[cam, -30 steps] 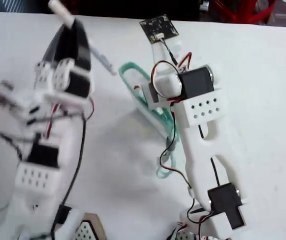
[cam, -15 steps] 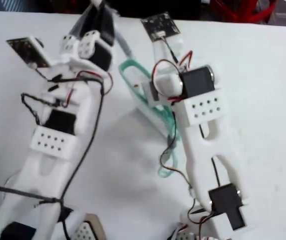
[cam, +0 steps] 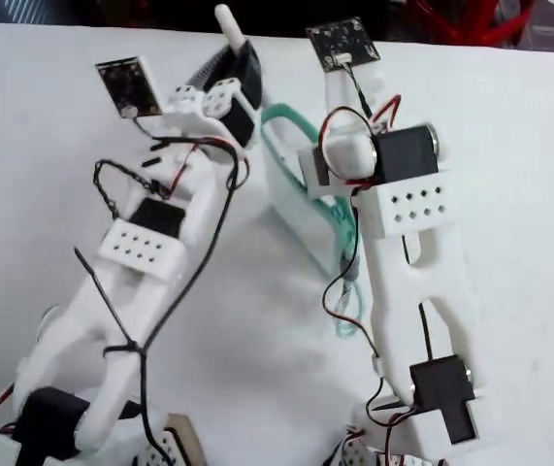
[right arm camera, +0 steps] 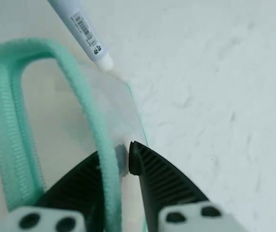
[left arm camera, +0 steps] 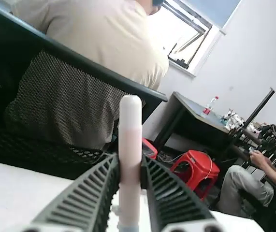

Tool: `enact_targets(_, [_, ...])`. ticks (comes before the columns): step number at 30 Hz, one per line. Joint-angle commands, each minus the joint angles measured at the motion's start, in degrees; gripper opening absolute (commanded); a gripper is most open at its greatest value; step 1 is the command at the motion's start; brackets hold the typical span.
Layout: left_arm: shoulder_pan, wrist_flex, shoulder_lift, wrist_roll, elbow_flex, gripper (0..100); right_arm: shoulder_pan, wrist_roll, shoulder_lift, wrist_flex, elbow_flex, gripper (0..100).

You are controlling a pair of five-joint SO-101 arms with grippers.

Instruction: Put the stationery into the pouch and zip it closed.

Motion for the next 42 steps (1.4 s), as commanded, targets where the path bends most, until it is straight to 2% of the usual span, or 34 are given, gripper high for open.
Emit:
enact_targets(1, [0.4, -1.0, -9.1, -0.8, -1.1, 2, 1.1, 0.0, -1.5, -2.2, 2.1, 1.9])
enact_targets(4, [0.4, 0.0, -16.1, -1.8, -1.1, 3, 1.4, 0.1, -1.5, -4.2, 4.6, 1.9])
enact_targets(6, [0.8, 4.9, -21.4, -4.4, -1.0, 3, 1.4, 0.1, -1.5, -4.5, 4.8, 1.9])
enact_targets(11, [3.4, 20.0, -35.2, -5.0, -0.8, 3, 2.1, 0.1, -1.6, -4.8, 4.8, 1.9])
enact_targets(14, [3.9, 24.5, -40.0, -4.9, -1.2, 3, 2.3, 0.1, -1.5, -4.8, 5.0, 1.9])
enact_targets(20, [9.5, 24.5, -34.8, -5.2, -1.2, 3, 2.0, 0.1, -1.6, -4.5, 5.1, 1.9])
enact_targets(25, [9.5, 16.8, -29.6, -5.2, -0.7, 3, 2.2, 0.1, -1.8, -4.5, 5.1, 1.9])
enact_targets(36, [9.9, 20.7, -25.6, -5.2, 3.6, 3, 2.9, 0.1, -2.0, -4.7, 4.9, 1.9])
enact_targets(39, [10.4, 21.3, -26.5, -5.2, 5.7, 13, 2.9, 0.1, -2.0, -4.8, 4.8, 1.9])
enact_targets(42, [11.3, 26.6, -27.6, -5.2, 6.5, 19, 2.9, 0.1, -1.8, -4.8, 4.8, 1.9])
